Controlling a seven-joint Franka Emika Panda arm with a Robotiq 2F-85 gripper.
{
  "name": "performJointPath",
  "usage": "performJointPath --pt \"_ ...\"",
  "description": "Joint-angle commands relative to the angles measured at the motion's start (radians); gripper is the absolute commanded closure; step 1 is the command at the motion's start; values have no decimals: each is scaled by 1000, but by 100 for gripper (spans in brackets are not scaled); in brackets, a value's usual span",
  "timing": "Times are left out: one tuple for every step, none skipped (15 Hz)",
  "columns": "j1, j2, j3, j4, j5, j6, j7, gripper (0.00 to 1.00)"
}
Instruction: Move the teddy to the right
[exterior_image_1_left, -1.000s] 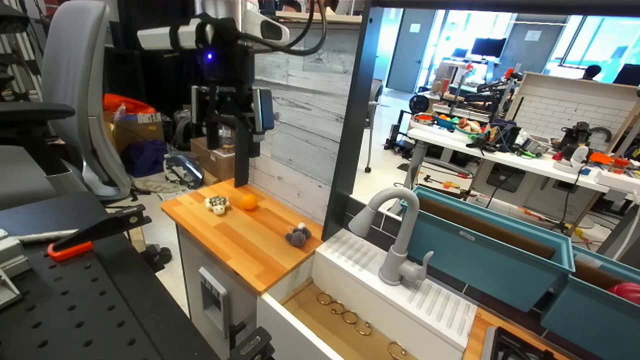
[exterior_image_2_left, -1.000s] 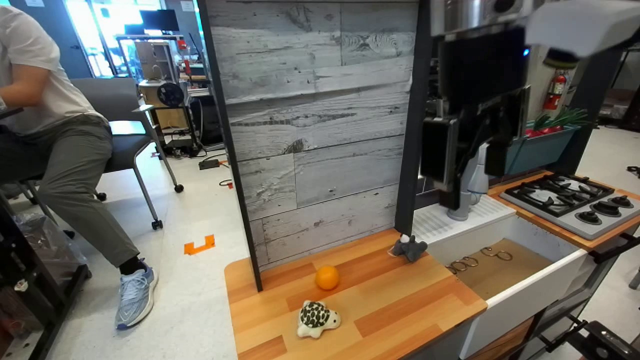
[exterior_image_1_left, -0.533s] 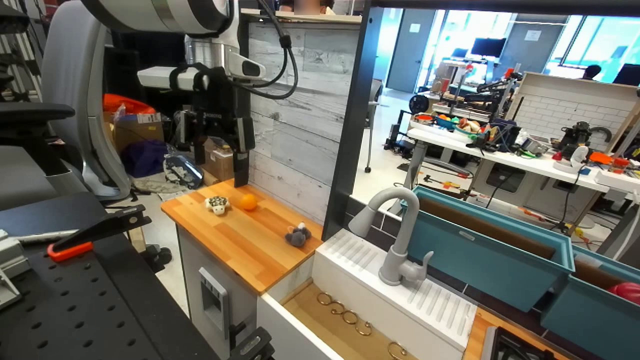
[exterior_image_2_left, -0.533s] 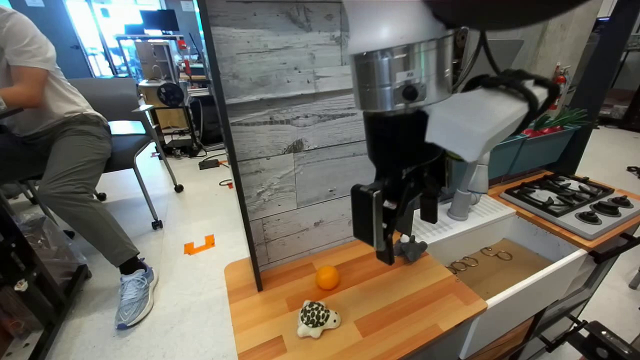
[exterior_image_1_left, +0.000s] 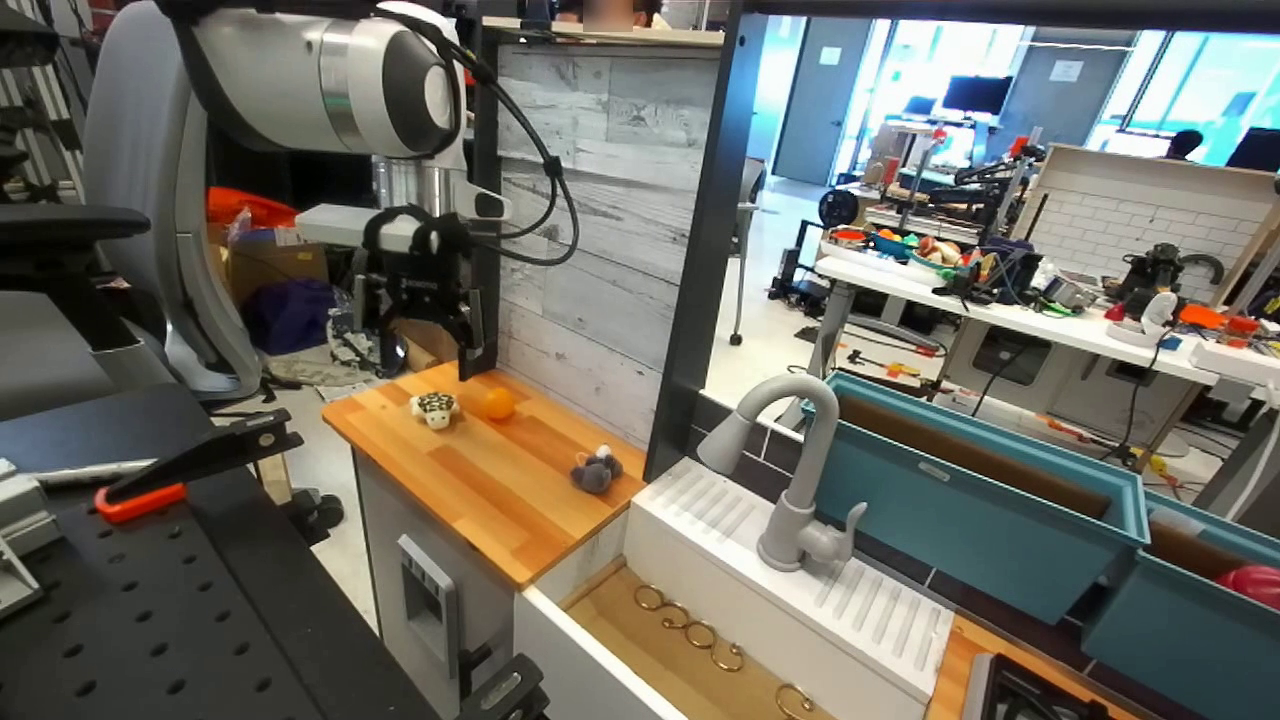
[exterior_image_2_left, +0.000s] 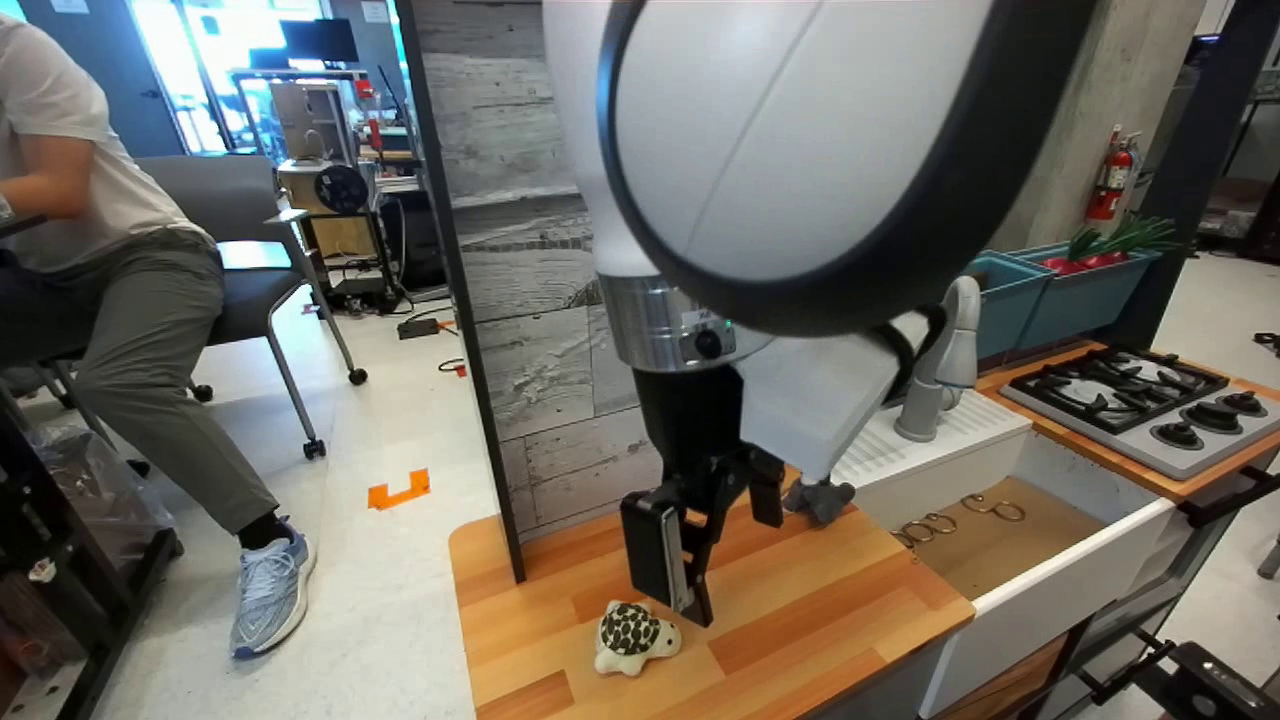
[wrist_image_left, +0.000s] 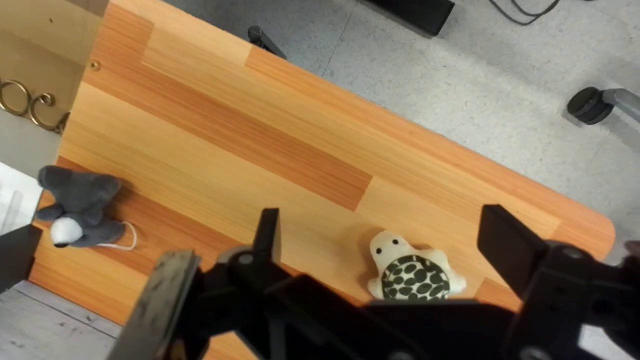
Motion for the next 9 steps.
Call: performJointPath --pt "29 114 -20 131 -11 -30 -73 0" --pt "32 138 -21 154 -11 -33 -90 0" --pt "32 158 -19 171 -12 -31 -110 0" --pt "32 177 -15 183 -15 -23 -135 0" --pt "30 192 -12 191 -18 -15 -161 0" --pt "30 204 -11 192 -27 -7 -192 0" --pt "32 219 -13 199 -35 0 -215 0" --pt "41 236 -20 208 -49 9 -232 0" --pt "47 250 -23 217 -62 16 -248 0"
